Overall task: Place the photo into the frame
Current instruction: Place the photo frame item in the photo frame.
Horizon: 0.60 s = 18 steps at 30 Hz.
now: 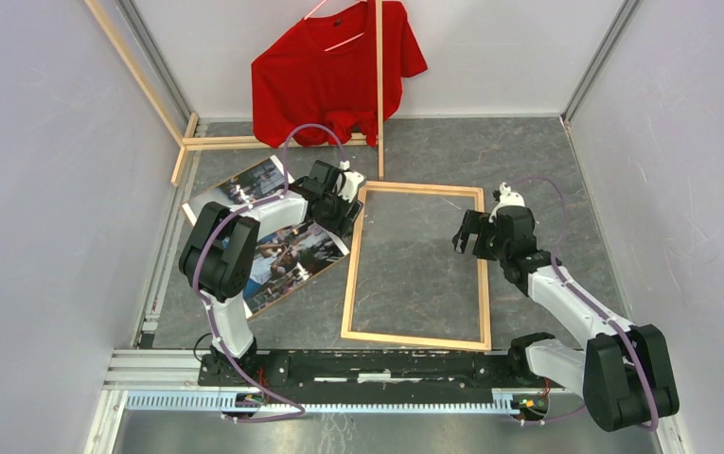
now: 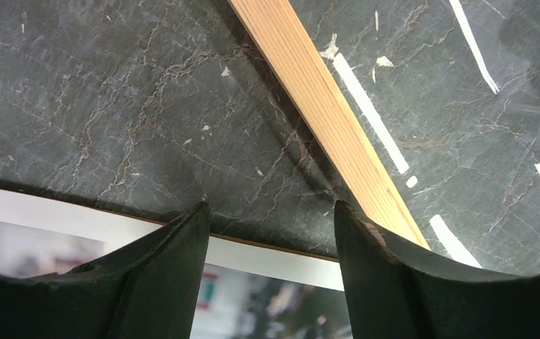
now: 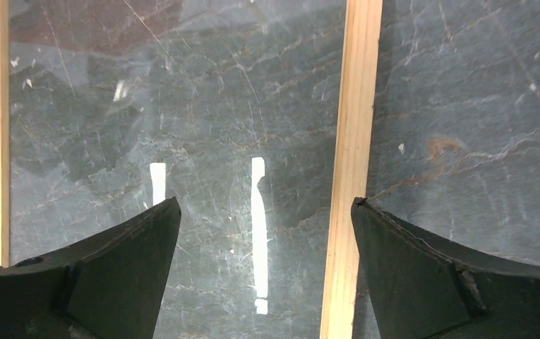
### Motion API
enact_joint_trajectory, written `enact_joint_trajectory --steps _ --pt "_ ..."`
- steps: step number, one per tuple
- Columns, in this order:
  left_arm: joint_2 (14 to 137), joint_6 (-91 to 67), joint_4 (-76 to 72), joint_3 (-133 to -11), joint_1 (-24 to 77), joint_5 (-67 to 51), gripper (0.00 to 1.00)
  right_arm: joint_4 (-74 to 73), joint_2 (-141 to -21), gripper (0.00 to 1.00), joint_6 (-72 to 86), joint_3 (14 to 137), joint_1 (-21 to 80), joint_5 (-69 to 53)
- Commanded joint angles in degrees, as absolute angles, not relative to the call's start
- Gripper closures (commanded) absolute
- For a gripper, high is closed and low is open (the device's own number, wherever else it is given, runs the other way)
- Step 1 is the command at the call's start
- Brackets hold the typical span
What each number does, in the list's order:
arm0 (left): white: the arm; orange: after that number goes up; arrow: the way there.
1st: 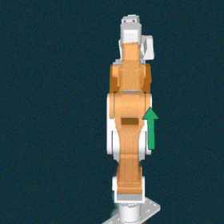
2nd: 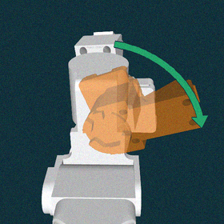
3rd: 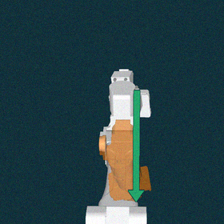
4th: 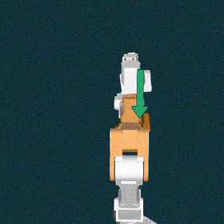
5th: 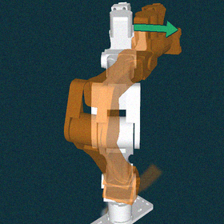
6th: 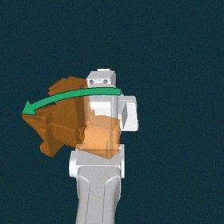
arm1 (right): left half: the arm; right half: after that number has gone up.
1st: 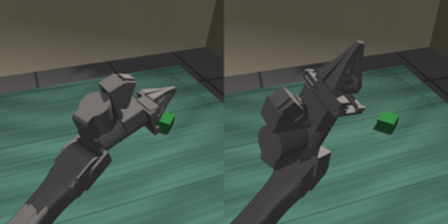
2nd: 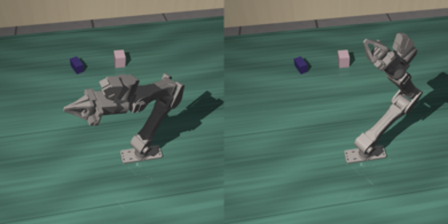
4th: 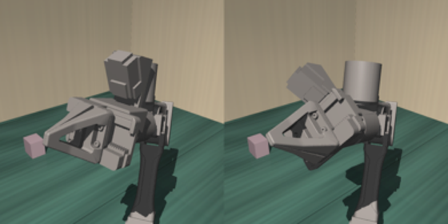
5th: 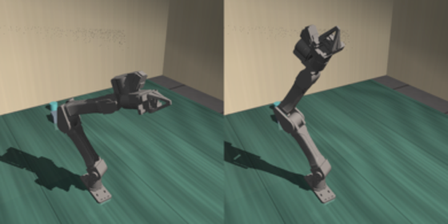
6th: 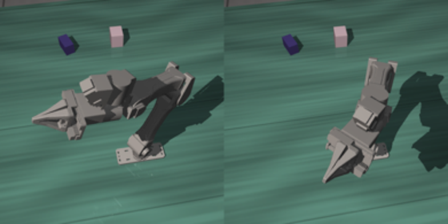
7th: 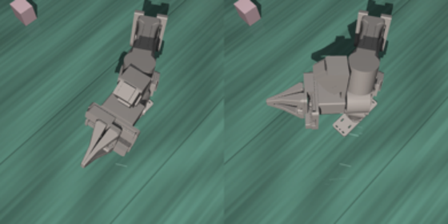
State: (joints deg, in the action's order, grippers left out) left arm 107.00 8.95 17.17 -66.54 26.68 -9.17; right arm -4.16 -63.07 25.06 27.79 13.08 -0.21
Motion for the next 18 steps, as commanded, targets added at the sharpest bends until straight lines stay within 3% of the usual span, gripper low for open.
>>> enact_joint_trajectory --steps 1,8,18 --pt "107.5 10.9 19.0 -67.1 25.9 -9.9 0.28 -4.3 -61.8 0.02 23.1 31.8 13.3 1.2" --pt "106.2 11.5 19.6 -67.0 25.2 -10.6 0.28 -2.3 -66.3 0.06 24.2 33.0 13.2 0.6" --pt "105.2 12.8 19.4 -65.4 25.5 -12.5 0.28 -0.4 -67.1 0.02 25.4 31.0 8.0 0.8"
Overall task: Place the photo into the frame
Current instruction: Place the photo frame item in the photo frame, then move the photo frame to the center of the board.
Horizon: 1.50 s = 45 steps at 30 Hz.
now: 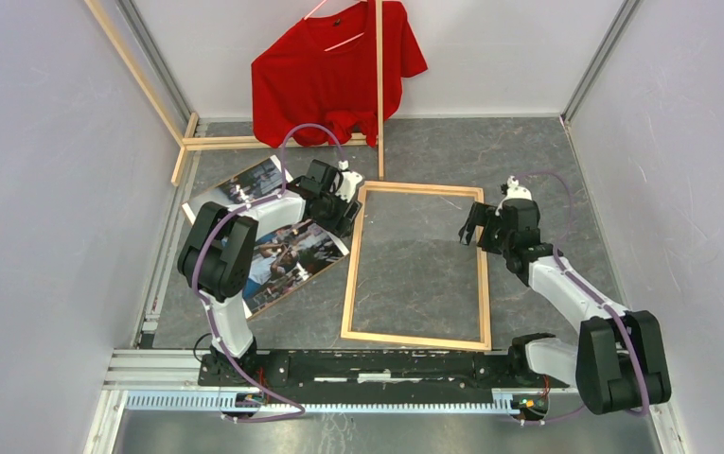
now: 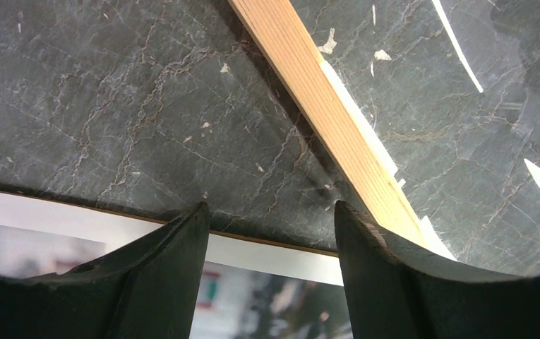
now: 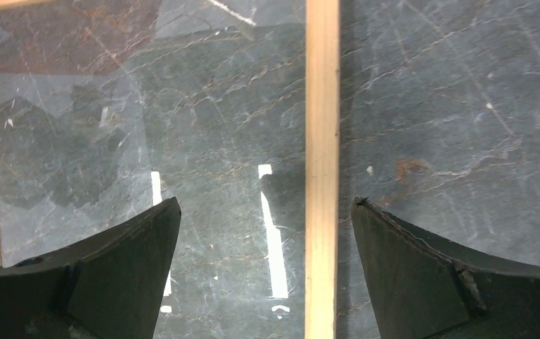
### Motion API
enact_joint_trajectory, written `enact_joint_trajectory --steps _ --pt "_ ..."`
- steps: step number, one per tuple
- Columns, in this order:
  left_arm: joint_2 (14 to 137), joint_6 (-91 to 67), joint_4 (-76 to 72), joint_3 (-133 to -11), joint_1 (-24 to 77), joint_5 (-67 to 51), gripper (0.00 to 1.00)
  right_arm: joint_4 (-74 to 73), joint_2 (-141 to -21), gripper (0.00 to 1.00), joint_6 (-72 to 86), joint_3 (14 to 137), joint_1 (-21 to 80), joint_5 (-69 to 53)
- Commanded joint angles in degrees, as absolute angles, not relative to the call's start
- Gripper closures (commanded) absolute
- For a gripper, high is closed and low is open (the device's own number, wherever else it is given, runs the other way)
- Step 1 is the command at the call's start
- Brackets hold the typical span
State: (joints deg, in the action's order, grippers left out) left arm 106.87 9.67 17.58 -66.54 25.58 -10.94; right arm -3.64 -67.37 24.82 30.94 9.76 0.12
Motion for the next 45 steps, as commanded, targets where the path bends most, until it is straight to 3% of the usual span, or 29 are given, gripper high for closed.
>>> enact_joint_trajectory --steps 1,10,21,29,35,37,38,39,45 --pt "105.1 13.0 19.4 -65.2 25.6 -12.6 0.28 -0.4 -67.3 0.02 25.5 30.7 7.2 0.4" --pt "107.3 12.9 18.1 -65.9 27.0 -11.9 0.28 10.8 -76.0 0.02 31.4 29.4 2.8 -11.1" --pt "112.1 12.4 18.6 -73.1 28.8 -11.3 0.28 12.8 -85.2 0.06 36.4 38.2 1.0 -15.5" --pt "112.9 12.5 19.4 -75.1 28.9 -9.9 0.28 8.2 -85.6 0.06 36.0 40.5 1.0 -13.2" --pt "108.8 14.9 24.2 -75.6 28.2 -5.4 0.26 0.5 -82.0 0.02 32.9 43.8 1.1 -3.0" --pt "105.8 16.1 28.3 -76.4 27.0 -4.0 0.2 -1.6 -79.3 0.02 31.5 45.6 1.2 -0.6" --pt "104.3 16.9 30.3 -76.8 26.2 -3.8 0.04 -2.1 -77.8 0.02 30.9 46.3 1.9 0.3" --pt "102.5 17.7 32.3 -77.2 25.2 -3.4 0.01 -2.3 -76.5 0.02 30.3 47.2 2.8 1.5" --pt "91.4 21.8 41.0 -76.0 13.8 -2.6 0.0 -0.5 -79.3 0.02 29.4 54.9 18.7 1.8"
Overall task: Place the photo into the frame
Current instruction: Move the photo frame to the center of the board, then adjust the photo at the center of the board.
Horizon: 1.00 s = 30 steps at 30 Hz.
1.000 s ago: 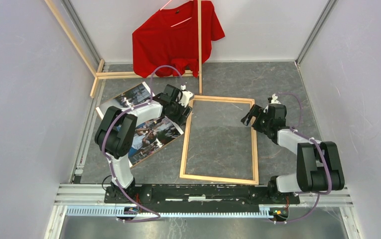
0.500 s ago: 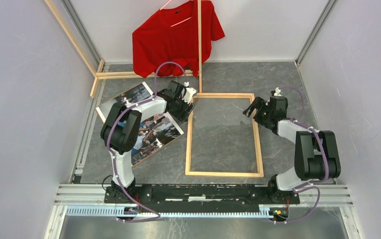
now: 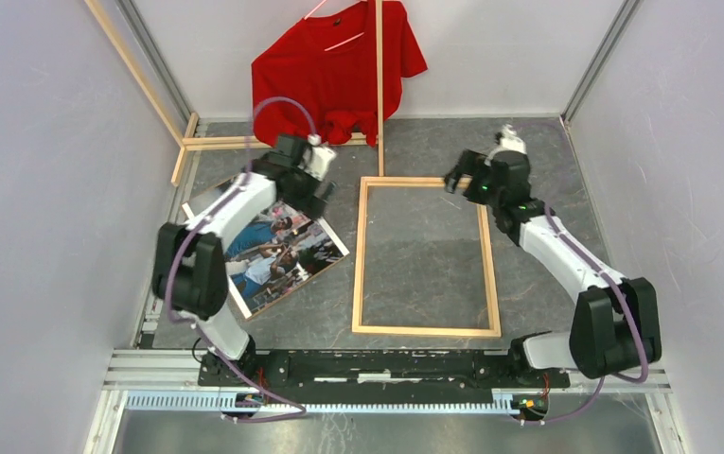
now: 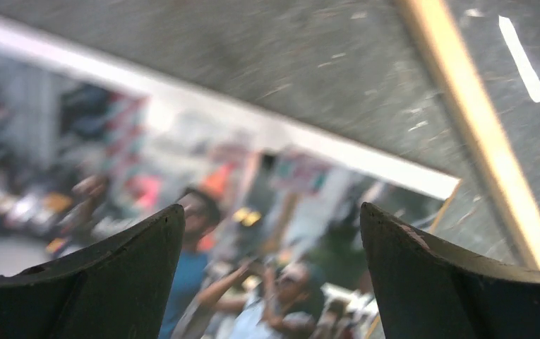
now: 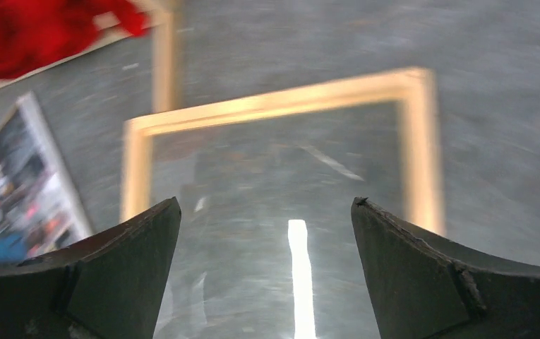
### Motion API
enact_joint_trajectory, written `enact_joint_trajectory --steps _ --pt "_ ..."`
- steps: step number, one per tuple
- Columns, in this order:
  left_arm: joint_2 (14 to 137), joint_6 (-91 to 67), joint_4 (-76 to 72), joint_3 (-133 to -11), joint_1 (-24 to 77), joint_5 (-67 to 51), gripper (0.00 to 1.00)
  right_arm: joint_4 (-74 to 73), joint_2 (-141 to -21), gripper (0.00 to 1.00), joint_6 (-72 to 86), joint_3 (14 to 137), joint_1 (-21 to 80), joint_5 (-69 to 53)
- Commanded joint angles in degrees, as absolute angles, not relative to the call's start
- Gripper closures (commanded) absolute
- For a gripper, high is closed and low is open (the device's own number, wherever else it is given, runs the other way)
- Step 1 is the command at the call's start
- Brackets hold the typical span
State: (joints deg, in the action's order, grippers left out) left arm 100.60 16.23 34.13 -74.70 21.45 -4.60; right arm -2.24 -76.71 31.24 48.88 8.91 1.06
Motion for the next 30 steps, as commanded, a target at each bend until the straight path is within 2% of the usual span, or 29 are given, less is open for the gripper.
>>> enact_joint_trajectory --steps 1,8,11,14,20,30 --pt "88.9 22.9 42.0 -74.7 11.6 -2.1 0.0 -0.4 -81.6 0.02 29.3 57.0 21.4 1.3" --pt "77.6 30.4 42.7 -63.1 -7.6 3.6 0.0 -2.2 -101.9 0.02 25.4 77.8 40.1 0.4" --pt "76.1 33.5 40.3 -59.4 -17.6 4.8 0.01 -4.3 -111.4 0.02 24.8 86.1 44.2 0.6" --pt "75.8 35.6 36.2 -56.1 -23.4 7.2 0.03 -4.6 -117.4 0.02 25.0 91.1 46.2 0.9" --pt "77.6 36.9 24.5 -50.3 -27.2 14.4 0.06 -5.3 -126.0 0.02 25.7 97.0 47.7 1.6" --pt "89.7 32.0 13.1 -50.9 -27.2 17.5 0.09 -1.4 -127.9 0.02 28.4 91.2 49.3 0.1"
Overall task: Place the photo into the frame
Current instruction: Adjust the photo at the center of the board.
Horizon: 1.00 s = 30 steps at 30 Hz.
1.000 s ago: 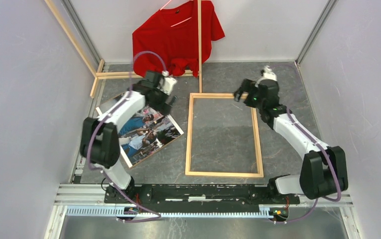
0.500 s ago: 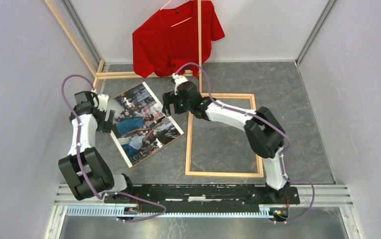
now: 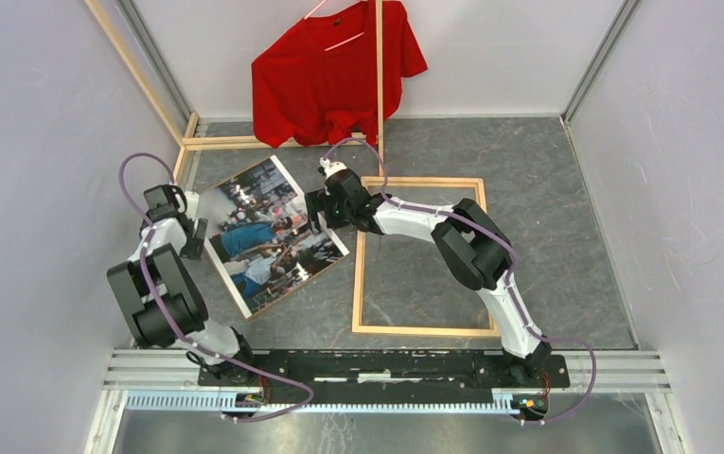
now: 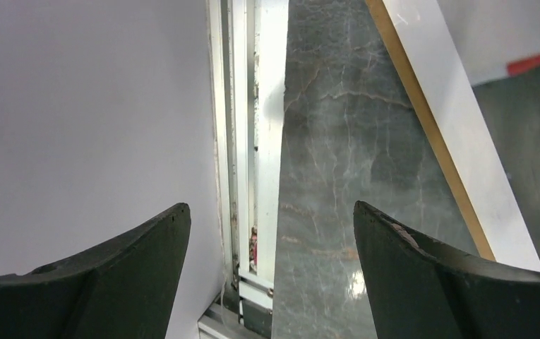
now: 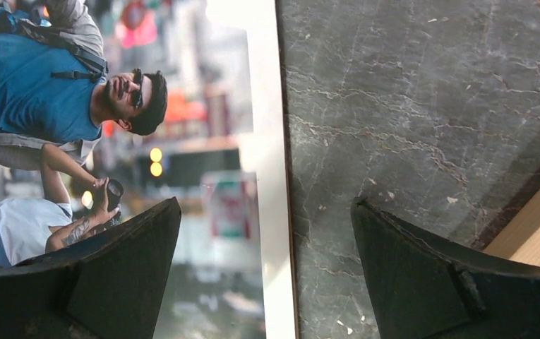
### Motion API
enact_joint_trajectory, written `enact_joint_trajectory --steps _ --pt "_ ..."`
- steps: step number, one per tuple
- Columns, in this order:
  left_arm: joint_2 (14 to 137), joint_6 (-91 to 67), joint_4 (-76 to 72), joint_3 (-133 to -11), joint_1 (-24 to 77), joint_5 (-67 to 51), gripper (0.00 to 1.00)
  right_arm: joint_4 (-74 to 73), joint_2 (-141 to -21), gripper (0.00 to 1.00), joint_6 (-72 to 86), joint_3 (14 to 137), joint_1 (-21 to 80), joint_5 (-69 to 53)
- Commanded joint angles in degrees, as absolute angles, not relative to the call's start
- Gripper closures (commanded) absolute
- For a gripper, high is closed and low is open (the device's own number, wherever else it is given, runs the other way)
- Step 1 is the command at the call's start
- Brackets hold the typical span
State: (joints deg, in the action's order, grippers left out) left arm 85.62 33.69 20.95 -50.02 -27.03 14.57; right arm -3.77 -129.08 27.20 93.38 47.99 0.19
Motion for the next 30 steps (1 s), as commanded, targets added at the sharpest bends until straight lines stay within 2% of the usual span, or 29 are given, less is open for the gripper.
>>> enact_joint_trajectory --steps 1,9,17,25,30 --pt "91.1 31.7 12.5 -51.4 -27.0 17.5 0.09 -1.4 -127.8 0.02 28.4 90.7 49.6 0.1" --pt "98.7 28.6 10.6 -55.2 -22.0 17.3 0.09 3.5 -123.2 0.03 31.9 80.4 51.1 0.1" --pt "99.1 28.2 13.8 -54.0 -15.0 16.2 0.09 10.6 -113.5 0.05 36.0 66.1 54.8 -2.1" --pt "97.3 29.6 14.6 -53.3 -14.9 15.5 0.09 11.9 -109.2 0.05 39.2 59.9 61.2 -4.0" --pt "96.7 29.8 16.3 -55.3 -15.0 15.4 0.09 5.4 -107.1 0.02 39.1 60.4 60.2 -0.4"
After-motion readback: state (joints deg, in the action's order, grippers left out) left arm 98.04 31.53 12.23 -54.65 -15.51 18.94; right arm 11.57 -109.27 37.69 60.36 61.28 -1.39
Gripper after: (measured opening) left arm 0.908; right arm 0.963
